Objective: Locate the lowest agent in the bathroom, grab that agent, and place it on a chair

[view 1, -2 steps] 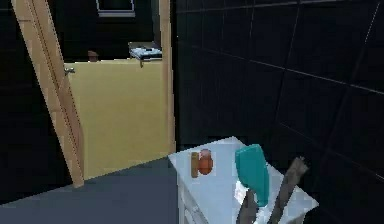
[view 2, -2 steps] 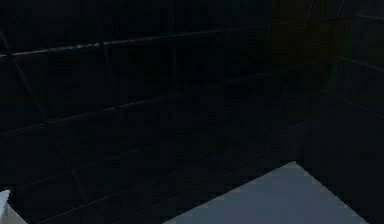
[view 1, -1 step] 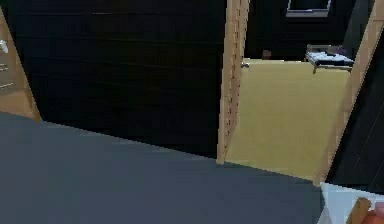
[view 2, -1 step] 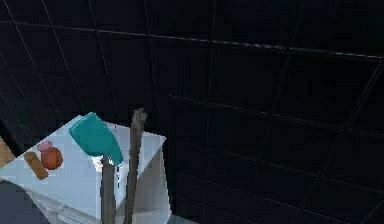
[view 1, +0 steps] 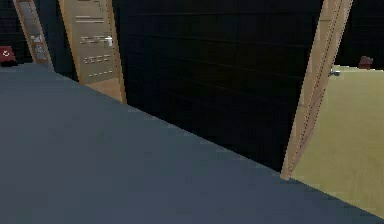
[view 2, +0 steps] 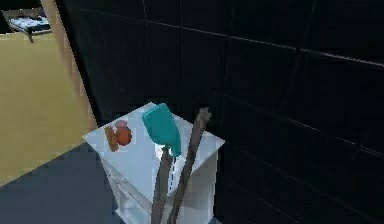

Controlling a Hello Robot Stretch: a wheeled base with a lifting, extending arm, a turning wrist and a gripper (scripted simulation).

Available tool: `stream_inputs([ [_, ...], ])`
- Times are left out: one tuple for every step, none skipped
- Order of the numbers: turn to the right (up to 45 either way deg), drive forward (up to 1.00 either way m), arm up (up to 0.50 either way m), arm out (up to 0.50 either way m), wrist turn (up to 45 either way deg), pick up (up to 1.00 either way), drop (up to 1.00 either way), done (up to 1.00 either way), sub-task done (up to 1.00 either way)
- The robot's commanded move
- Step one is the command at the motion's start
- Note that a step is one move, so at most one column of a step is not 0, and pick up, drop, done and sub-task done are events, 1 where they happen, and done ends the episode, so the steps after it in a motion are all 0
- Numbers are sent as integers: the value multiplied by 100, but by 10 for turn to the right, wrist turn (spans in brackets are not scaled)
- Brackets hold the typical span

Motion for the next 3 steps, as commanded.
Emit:
stream_inputs([
  [-60, 0, 0, 0, 0, 0, 0, 0, 0],
  [390, 0, 0, 0, 0, 0, 0, 0, 0],
  [0, 45, 0, 0, 0, 0, 0, 0, 0],
])
